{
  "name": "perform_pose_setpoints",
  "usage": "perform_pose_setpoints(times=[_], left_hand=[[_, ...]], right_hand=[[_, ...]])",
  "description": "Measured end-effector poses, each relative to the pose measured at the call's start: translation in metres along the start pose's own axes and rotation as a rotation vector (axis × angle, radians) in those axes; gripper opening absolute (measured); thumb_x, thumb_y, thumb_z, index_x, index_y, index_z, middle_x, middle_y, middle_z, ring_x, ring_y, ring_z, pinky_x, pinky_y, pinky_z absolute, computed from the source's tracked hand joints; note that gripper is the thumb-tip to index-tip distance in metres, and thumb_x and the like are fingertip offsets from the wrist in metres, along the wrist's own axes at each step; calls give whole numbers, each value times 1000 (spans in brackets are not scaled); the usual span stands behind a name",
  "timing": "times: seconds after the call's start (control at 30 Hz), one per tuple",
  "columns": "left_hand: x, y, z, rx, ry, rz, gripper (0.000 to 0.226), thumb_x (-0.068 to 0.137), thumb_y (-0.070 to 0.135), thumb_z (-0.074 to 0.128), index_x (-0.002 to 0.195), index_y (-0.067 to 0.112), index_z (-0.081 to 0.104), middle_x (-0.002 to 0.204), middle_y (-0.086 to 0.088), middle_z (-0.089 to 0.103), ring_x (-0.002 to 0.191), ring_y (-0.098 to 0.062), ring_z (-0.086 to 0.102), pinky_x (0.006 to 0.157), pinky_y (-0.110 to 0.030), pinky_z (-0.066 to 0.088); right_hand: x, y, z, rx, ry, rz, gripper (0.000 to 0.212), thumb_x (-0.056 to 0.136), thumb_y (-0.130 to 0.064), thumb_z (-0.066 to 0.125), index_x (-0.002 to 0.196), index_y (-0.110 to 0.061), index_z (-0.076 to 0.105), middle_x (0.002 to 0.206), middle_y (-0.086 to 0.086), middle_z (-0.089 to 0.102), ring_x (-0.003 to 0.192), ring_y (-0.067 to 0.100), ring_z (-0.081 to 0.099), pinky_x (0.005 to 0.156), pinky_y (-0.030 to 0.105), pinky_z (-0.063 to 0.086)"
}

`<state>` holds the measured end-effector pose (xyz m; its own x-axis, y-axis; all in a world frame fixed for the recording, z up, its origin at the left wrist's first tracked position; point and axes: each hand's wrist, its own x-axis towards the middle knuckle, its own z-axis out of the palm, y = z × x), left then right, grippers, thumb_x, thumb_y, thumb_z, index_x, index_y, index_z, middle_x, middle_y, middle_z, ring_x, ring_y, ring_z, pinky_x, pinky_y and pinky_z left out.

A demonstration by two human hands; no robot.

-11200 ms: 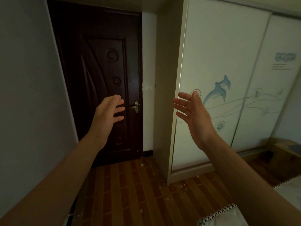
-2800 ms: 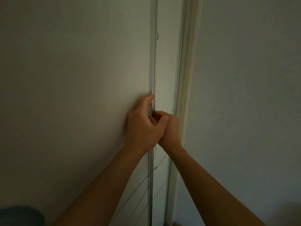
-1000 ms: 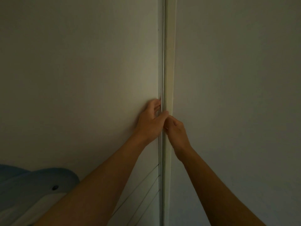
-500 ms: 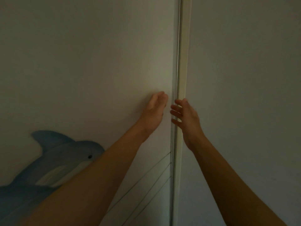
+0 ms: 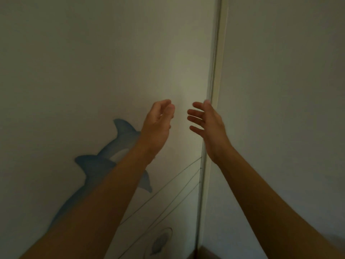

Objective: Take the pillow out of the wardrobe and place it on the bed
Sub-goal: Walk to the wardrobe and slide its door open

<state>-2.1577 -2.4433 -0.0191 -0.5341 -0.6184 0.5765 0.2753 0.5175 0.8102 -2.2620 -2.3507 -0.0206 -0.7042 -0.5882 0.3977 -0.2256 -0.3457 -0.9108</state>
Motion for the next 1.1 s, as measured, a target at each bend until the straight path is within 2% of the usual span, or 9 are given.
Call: perform_pose_setpoints(times=[0.2,0.43,0.6,0.73,0.9,1.1], left_hand=[[-48,14,-43,7,98,-34,41,98,40,40,133,19,47,126,2,57,113,-13,56,93,-32,49],[-65,28,-90,85,307,-49,26,99,32,44,119,21,56,106,4,63,101,-15,60,88,-39,51],[-73,31,-106,220,454,-69,25,99,30,45,118,19,56,110,-1,63,105,-20,61,86,-40,51],[-87,35,-117,329,582,-136,25,98,31,46,117,19,57,111,-2,65,103,-20,62,90,-44,52],[-122,45,-134,451,739,-188,26,98,35,45,119,23,56,113,4,64,104,-14,61,93,-43,51],[-166,79,-162,563,890,-207,31,98,38,44,124,23,54,116,5,63,105,-10,60,92,-39,53]], right_hand=[[-38,-20,30,-31,-79,-26,51,101,-50,26,132,-18,52,127,5,61,115,18,60,104,45,47],[-44,-18,72,98,-247,-16,48,101,-50,26,124,-21,58,117,2,66,109,16,63,94,37,53],[-38,-6,105,218,-399,17,47,102,-46,28,123,-17,59,118,7,66,110,19,63,98,42,51],[-44,9,133,263,-550,53,47,103,-45,28,126,-18,58,120,6,66,111,17,63,99,40,50],[-62,12,166,347,-722,114,45,102,-47,28,122,-21,59,120,6,66,111,18,63,101,44,48],[-103,-6,205,455,-908,87,48,102,-49,27,124,-21,58,119,4,67,110,18,64,100,45,49]])
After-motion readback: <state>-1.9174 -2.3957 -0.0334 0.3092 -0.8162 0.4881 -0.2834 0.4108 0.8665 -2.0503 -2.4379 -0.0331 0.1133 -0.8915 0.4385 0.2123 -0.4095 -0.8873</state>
